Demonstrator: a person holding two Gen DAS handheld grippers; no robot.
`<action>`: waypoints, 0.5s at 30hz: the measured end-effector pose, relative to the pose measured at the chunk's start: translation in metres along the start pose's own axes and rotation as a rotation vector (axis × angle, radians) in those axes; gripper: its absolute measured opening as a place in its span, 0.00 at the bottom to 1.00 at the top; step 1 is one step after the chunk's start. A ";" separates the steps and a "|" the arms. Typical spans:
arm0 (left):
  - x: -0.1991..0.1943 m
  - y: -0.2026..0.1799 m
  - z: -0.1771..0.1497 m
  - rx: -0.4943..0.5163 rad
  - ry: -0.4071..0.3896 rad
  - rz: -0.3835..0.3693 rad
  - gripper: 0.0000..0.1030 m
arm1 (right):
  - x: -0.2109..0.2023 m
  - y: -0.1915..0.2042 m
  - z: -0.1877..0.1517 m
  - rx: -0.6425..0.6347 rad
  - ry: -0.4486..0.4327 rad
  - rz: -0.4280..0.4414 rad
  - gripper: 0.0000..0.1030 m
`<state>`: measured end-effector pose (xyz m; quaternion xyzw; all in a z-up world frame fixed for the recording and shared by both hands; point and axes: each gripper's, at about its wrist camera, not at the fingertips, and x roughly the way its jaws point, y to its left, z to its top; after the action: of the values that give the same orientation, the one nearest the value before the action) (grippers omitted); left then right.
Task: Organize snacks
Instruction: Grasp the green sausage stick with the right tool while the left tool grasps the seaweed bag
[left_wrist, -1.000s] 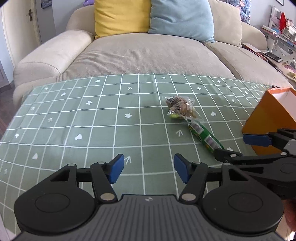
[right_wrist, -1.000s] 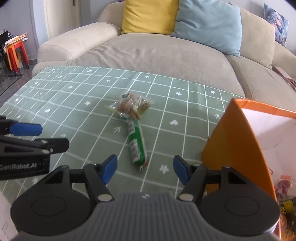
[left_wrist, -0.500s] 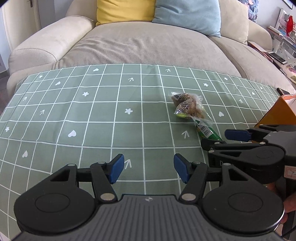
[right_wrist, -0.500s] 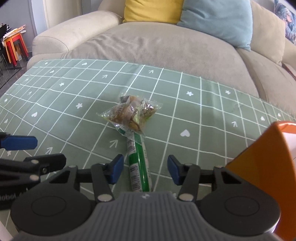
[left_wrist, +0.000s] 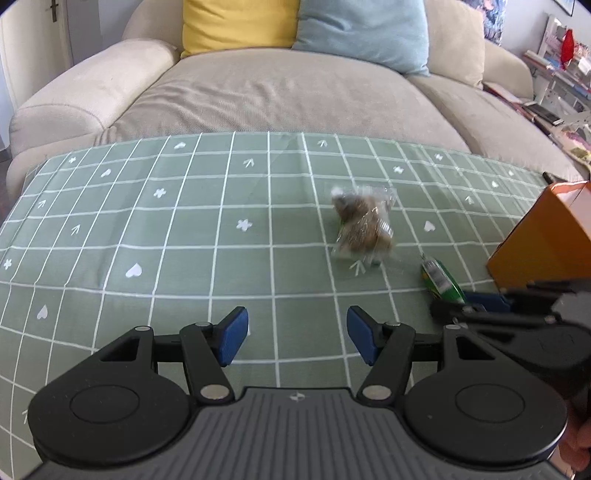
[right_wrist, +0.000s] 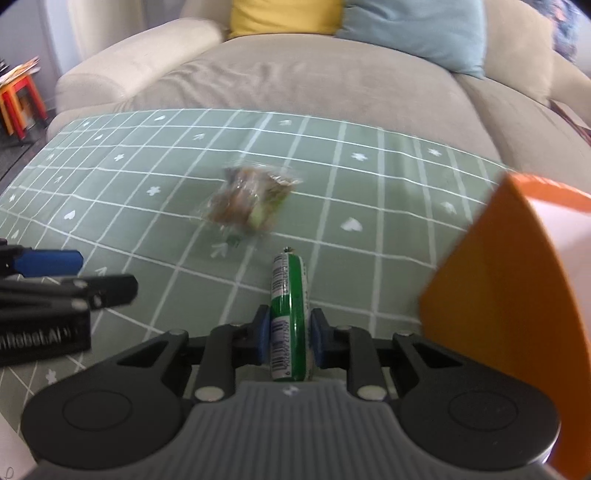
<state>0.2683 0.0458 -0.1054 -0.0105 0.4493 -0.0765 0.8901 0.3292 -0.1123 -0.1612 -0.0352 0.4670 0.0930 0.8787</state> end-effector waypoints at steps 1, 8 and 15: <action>-0.001 0.000 0.001 -0.001 -0.008 -0.008 0.71 | -0.003 -0.002 -0.003 0.006 -0.002 -0.017 0.19; -0.001 -0.008 0.016 0.004 -0.055 -0.048 0.78 | -0.021 -0.014 -0.006 0.012 -0.111 -0.124 0.19; 0.010 -0.007 0.034 -0.092 -0.095 -0.099 0.83 | -0.007 -0.021 0.018 0.022 -0.122 -0.135 0.19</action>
<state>0.3005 0.0355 -0.0920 -0.0771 0.4086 -0.0990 0.9040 0.3445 -0.1315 -0.1456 -0.0509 0.4101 0.0304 0.9101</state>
